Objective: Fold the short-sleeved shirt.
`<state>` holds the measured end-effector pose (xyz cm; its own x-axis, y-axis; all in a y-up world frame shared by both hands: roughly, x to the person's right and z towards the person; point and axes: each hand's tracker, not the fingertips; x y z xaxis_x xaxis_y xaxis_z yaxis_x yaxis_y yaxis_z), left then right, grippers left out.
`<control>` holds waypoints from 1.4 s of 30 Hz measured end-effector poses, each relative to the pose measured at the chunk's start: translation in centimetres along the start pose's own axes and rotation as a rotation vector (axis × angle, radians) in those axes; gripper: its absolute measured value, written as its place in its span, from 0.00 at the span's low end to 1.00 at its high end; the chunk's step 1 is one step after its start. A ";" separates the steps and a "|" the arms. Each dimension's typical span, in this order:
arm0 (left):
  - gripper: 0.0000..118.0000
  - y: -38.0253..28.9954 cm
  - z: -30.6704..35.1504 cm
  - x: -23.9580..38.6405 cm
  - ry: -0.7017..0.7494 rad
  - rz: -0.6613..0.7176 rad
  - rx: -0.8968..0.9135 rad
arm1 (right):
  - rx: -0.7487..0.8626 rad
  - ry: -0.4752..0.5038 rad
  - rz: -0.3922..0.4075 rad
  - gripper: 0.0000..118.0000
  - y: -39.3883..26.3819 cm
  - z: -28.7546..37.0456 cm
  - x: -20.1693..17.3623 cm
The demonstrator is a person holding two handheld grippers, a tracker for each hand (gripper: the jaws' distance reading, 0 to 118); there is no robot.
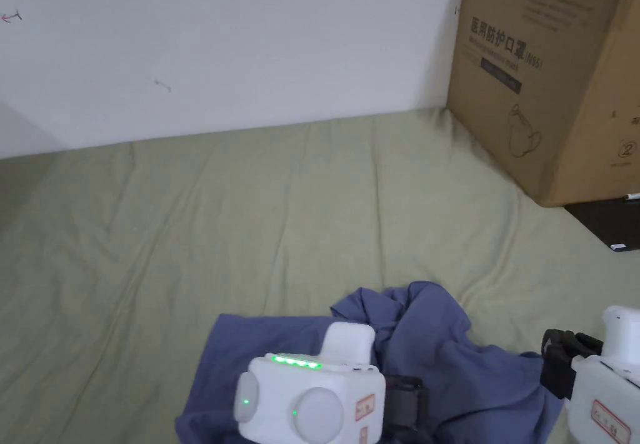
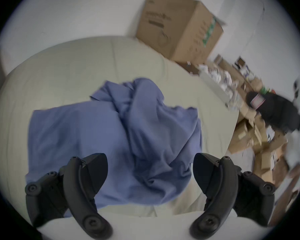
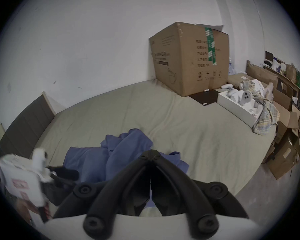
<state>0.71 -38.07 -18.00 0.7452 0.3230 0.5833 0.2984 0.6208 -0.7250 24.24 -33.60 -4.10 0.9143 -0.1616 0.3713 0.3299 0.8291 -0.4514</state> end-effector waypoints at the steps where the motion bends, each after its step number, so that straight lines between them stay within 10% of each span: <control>1: 0.79 -0.2 1.6 -0.8 -0.012 0.029 0.028 | -0.001 0.010 0.013 0.00 -0.1 0.0 -0.5; 4: 0.01 -1.8 5.7 -3.4 0.096 0.129 0.126 | -0.012 0.046 0.041 0.00 -0.5 0.0 -2.1; 14: 0.02 -4.2 7.4 -10.3 0.328 0.237 0.117 | -0.056 0.146 0.113 0.00 -1.3 -1.5 -6.3; 17: 0.83 -0.1 5.9 -13.8 0.320 0.247 0.102 | -0.070 0.146 0.132 0.00 -1.3 -2.5 -6.6; 20: 1.00 4.2 2.4 -17.7 0.337 0.246 0.079 | -0.092 0.145 0.125 0.00 -1.4 -3.8 -6.3; 31: 0.74 6.9 -10.8 -23.6 0.509 0.181 -0.138 | -0.194 0.083 0.108 0.00 -2.6 -8.4 -4.0; 36: 0.07 6.7 -8.4 -22.0 0.615 0.119 -0.104 | -0.220 0.076 0.098 0.00 -2.4 -9.3 -3.4; 42: 0.06 8.1 -2.0 -20.8 0.487 0.205 0.029 | -0.247 0.214 0.137 0.00 1.9 -11.5 -3.6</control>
<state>-11.16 -41.21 -36.70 0.9794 0.0748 0.1876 0.1058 0.6011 -0.7922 24.27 -37.60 -15.66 0.9739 -0.1881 0.1271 0.2238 0.7008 -0.6774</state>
